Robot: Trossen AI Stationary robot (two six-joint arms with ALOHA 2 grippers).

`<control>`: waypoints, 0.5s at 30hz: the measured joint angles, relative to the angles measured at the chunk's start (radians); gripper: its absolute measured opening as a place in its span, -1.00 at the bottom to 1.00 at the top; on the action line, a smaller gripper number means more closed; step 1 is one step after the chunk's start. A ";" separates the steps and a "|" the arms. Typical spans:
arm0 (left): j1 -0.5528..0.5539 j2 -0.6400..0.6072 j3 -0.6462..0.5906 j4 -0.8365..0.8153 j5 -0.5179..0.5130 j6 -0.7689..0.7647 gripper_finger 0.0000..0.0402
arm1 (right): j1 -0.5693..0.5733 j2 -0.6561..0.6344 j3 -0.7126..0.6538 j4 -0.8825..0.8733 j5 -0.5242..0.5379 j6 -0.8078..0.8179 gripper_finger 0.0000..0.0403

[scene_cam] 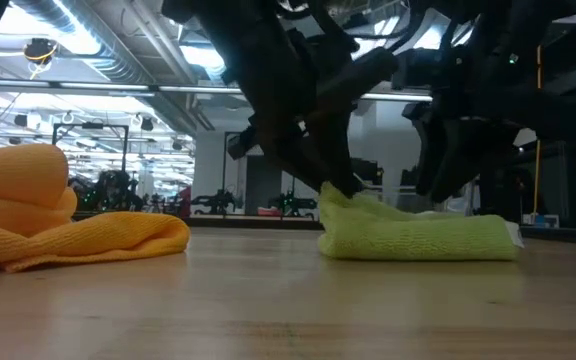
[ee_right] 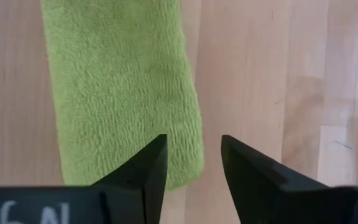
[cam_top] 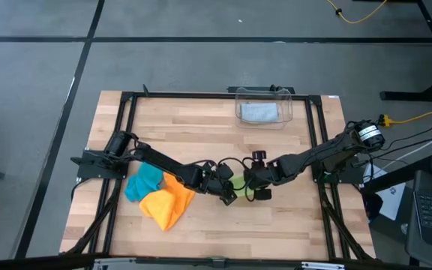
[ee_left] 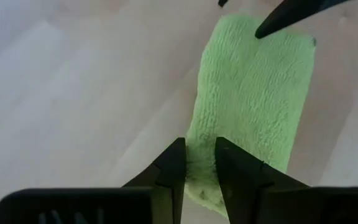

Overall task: Fold microfiber towels
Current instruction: Fold the green microfiber

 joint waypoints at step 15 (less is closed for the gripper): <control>-0.001 -0.128 0.000 -0.256 -0.078 0.047 -0.61 | 0.003 0.000 0.030 -0.110 -0.002 0.212 -0.24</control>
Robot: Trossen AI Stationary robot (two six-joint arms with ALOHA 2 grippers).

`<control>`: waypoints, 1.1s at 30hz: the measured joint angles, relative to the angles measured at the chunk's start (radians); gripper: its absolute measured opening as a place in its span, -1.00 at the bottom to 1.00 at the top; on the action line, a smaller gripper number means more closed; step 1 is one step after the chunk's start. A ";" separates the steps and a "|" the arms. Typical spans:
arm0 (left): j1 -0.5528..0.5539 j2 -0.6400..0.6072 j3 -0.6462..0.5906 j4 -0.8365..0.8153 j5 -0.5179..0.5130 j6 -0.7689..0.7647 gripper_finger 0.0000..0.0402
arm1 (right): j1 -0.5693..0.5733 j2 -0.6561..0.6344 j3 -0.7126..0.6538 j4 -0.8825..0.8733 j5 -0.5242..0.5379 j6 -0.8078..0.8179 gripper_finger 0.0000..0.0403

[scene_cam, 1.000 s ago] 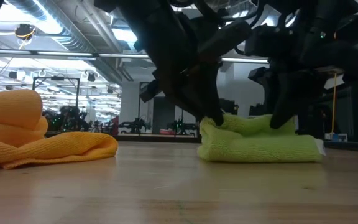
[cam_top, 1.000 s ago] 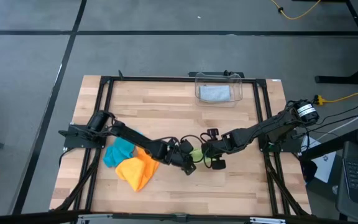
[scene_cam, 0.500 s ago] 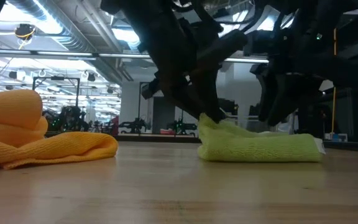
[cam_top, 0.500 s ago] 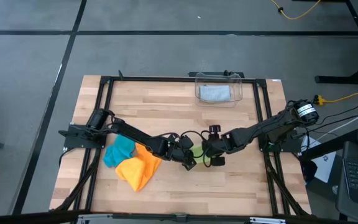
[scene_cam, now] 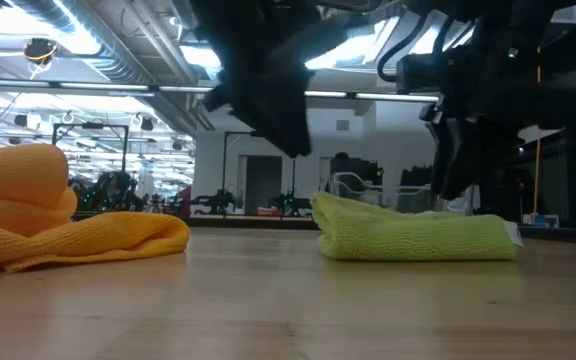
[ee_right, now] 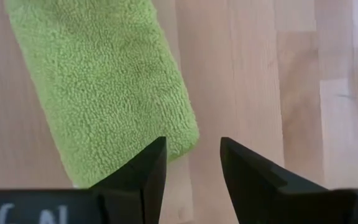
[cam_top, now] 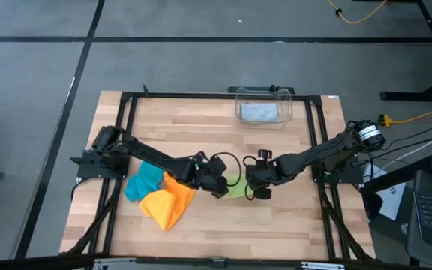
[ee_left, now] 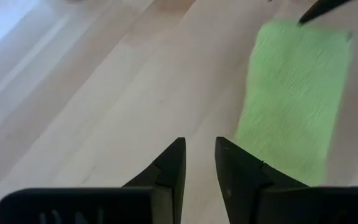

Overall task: Fold microfiber towels
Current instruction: Fold the green microfiber, then put the folded green microfiber into the transparent bin

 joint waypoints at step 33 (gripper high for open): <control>0.109 -0.004 -0.005 -0.638 -0.063 -0.168 -0.61 | -0.041 0.250 0.002 0.511 -0.058 -0.062 -0.24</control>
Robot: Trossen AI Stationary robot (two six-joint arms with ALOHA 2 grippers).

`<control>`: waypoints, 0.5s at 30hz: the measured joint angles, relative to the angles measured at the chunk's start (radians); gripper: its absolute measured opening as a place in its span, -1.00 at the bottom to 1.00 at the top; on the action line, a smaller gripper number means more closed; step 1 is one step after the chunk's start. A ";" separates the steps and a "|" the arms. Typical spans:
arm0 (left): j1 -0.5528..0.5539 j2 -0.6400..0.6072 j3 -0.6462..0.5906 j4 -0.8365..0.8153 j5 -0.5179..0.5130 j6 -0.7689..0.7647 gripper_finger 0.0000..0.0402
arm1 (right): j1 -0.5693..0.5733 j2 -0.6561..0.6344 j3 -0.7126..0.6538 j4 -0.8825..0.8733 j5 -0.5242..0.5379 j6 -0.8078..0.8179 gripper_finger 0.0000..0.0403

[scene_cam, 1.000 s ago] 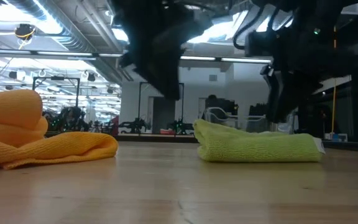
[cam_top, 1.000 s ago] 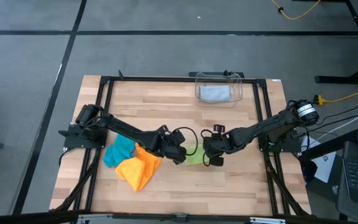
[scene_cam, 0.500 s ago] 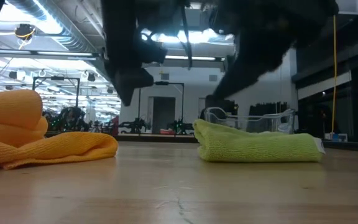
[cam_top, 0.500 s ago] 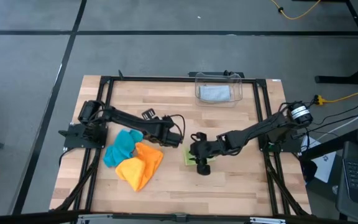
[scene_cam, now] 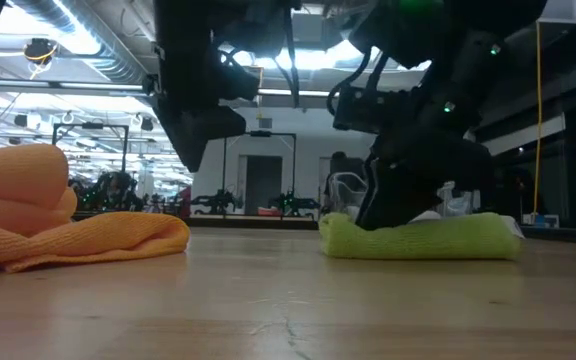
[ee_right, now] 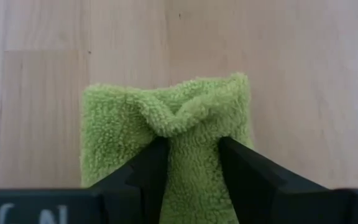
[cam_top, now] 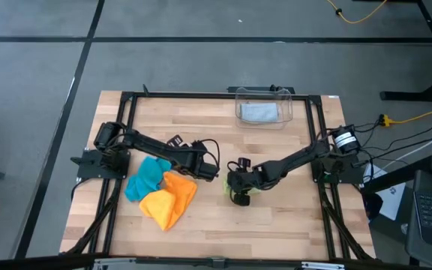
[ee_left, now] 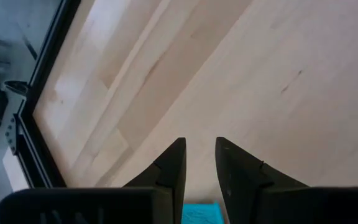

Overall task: Fold microfiber towels
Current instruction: Put the folded green microfiber into the transparent bin

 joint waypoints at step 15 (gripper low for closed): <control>0.030 0.000 -0.001 -0.173 -0.018 0.101 -0.61 | 0.031 -0.287 -0.002 -0.112 -0.037 0.088 -0.24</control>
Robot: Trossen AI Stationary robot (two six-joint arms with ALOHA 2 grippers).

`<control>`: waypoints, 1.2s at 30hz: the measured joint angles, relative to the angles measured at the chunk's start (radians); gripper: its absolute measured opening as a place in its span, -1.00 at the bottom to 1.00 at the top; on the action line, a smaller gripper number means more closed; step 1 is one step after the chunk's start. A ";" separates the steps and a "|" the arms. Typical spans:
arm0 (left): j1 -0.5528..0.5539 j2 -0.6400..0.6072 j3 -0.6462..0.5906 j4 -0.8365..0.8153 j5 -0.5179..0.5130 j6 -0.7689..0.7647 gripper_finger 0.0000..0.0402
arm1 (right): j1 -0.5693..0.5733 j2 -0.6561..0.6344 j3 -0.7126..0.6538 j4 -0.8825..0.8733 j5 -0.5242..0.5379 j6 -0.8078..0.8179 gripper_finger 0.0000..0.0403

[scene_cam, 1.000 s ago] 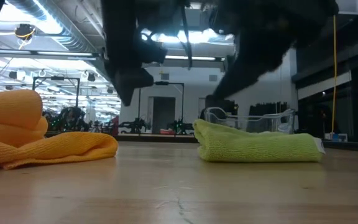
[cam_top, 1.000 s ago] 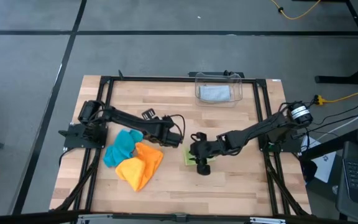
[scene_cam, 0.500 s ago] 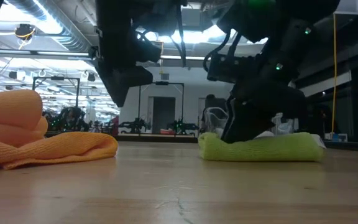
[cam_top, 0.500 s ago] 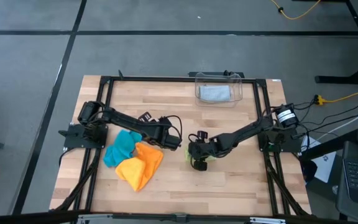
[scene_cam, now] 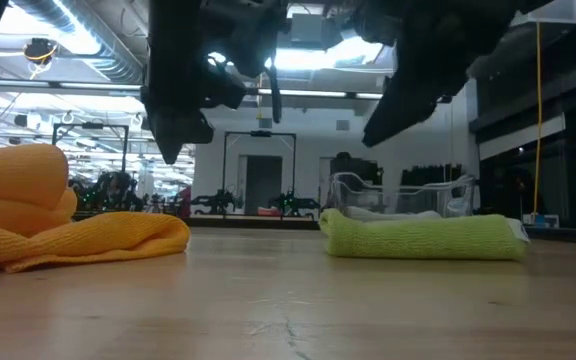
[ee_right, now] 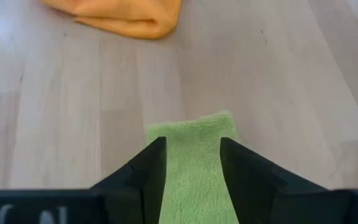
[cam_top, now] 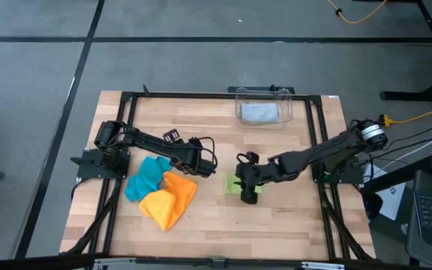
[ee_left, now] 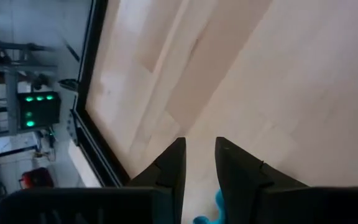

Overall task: Fold microfiber towels
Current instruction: Put the folded green microfiber into the transparent bin

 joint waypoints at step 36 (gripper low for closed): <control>-0.160 -0.100 -0.030 -0.098 -0.007 -0.032 -0.81 | 0.022 0.001 0.255 -0.509 0.089 -0.035 0.35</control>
